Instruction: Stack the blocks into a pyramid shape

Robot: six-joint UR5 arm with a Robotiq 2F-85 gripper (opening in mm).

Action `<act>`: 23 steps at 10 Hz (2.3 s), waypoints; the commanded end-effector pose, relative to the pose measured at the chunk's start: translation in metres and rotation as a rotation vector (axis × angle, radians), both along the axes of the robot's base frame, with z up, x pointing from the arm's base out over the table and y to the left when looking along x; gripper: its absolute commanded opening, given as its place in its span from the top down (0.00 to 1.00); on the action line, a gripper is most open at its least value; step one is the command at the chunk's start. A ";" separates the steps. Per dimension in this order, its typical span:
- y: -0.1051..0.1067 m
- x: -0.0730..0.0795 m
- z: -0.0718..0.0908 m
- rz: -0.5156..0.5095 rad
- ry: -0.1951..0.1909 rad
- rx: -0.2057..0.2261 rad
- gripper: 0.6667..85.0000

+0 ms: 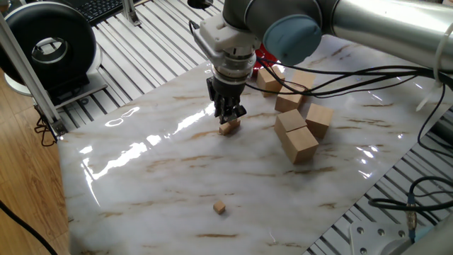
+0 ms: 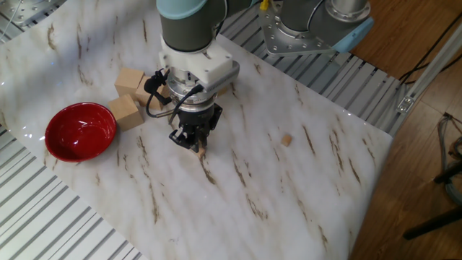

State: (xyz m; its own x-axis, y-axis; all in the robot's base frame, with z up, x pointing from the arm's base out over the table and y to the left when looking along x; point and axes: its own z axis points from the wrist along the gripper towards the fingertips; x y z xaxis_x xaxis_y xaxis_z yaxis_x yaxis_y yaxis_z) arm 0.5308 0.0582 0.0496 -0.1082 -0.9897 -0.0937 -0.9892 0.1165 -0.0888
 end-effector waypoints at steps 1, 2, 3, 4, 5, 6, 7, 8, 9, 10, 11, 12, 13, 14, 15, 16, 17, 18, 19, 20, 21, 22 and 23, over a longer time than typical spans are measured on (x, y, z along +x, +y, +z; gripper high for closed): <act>0.002 -0.001 -0.003 -0.009 -0.002 0.019 1.00; 0.002 -0.001 -0.004 -0.008 -0.001 0.019 1.00; 0.003 -0.001 -0.004 -0.008 -0.001 0.019 1.00; 0.002 -0.002 -0.005 -0.010 0.000 0.016 1.00; 0.003 -0.002 -0.005 -0.010 0.000 0.018 1.00; 0.004 -0.002 -0.006 -0.011 0.000 0.021 1.00; 0.003 -0.002 -0.006 -0.011 0.000 0.021 1.00; 0.003 -0.003 -0.006 -0.010 0.000 0.021 1.00; 0.003 -0.003 -0.007 -0.005 0.001 0.020 1.00; 0.002 -0.004 -0.008 -0.001 0.002 0.020 1.00; 0.002 -0.004 -0.010 -0.001 0.000 0.023 1.00; 0.003 -0.005 -0.012 -0.004 -0.002 0.029 1.00; 0.003 -0.005 -0.014 -0.006 -0.005 0.031 1.00; 0.004 -0.005 -0.015 -0.007 -0.005 0.033 1.00; 0.003 -0.005 -0.016 -0.007 -0.007 0.033 1.00; 0.003 -0.005 -0.017 -0.007 -0.007 0.033 1.00; 0.002 -0.005 -0.017 -0.006 -0.007 0.031 1.00; 0.002 -0.005 -0.017 -0.004 -0.007 0.031 1.00; 0.002 -0.006 -0.016 -0.001 -0.007 0.029 1.00; 0.001 -0.005 -0.017 0.000 -0.009 0.026 1.00; 0.001 -0.005 -0.017 0.006 -0.011 0.025 1.00; 0.000 -0.003 -0.017 0.013 -0.016 0.021 1.00; -0.001 -0.003 -0.017 0.014 -0.020 0.016 1.00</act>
